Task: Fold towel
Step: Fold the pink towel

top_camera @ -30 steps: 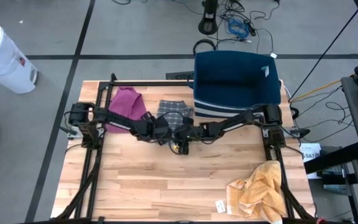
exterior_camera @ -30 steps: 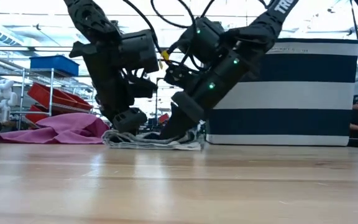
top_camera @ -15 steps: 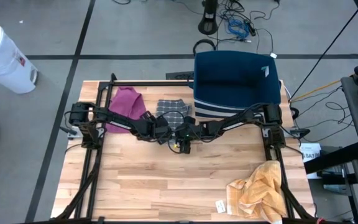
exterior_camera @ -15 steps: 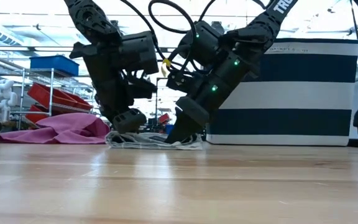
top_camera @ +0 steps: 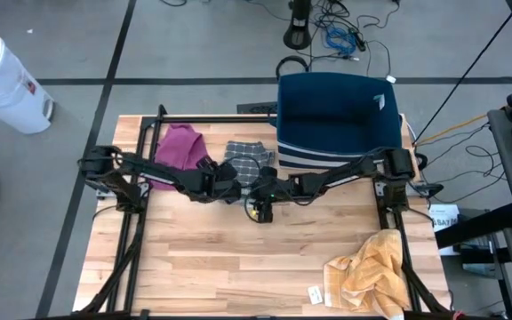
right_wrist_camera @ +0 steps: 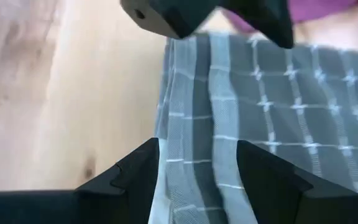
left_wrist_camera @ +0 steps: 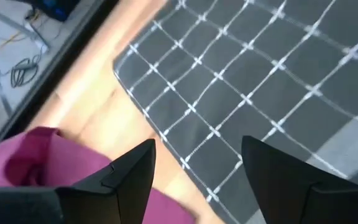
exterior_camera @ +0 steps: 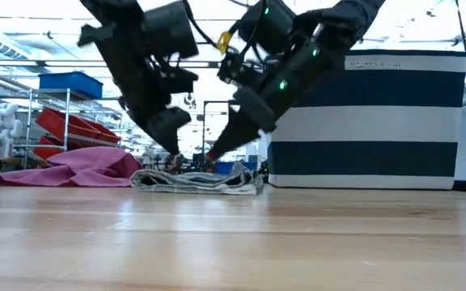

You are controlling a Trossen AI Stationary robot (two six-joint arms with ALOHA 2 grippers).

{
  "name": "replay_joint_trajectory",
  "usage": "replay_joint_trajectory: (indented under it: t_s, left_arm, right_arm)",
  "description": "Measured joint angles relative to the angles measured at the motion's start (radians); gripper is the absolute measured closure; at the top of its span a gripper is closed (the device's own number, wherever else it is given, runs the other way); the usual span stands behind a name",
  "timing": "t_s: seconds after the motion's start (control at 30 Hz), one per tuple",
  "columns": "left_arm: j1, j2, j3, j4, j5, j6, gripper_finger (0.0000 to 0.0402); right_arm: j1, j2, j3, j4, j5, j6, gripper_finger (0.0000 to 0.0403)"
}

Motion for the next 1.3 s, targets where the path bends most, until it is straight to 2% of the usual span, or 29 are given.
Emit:
replay_joint_trajectory:
  t_s: [0.17, 0.3, 0.5, 0.77, 1.1, 1.2, 1.3]
  left_arm:
    - [0.002, -0.079, -0.001, -0.181, -0.04, -0.113, 0.0156]
    - [0.061, -0.096, -0.034, -0.237, 0.046, -0.184, 0.0156]
    - [0.142, -0.096, -0.103, -0.192, 0.13, -0.215, 0.0156]
    - [0.279, -0.096, -0.2, -0.062, 0.308, -0.214, 0.0156]
    - [0.317, -0.099, -0.235, 0.06, 0.432, -0.181, 0.0157]
    - [0.317, -0.099, -0.235, 0.06, 0.441, -0.165, 0.017]
    - [0.316, -0.099, -0.235, 0.052, 0.463, -0.149, 0.0205]
  right_arm:
    - [0.032, -0.081, 0.0, -0.076, 0.028, -0.005, 0.02]
    - [0.067, -0.123, 0.0, -0.133, 0.037, 0.001, 0.02]
    - [0.124, -0.147, 0.001, -0.2, 0.051, 0.014, 0.02]
    - [0.182, -0.149, 0.001, -0.269, 0.057, 0.034, 0.02]
    - [0.209, -0.149, 0.001, -0.289, 0.079, 0.037, 0.02]
    - [0.209, -0.149, 0.001, -0.289, 0.079, 0.038, 0.02]
    - [0.211, -0.15, 0.001, -0.29, 0.079, 0.041, 0.02]
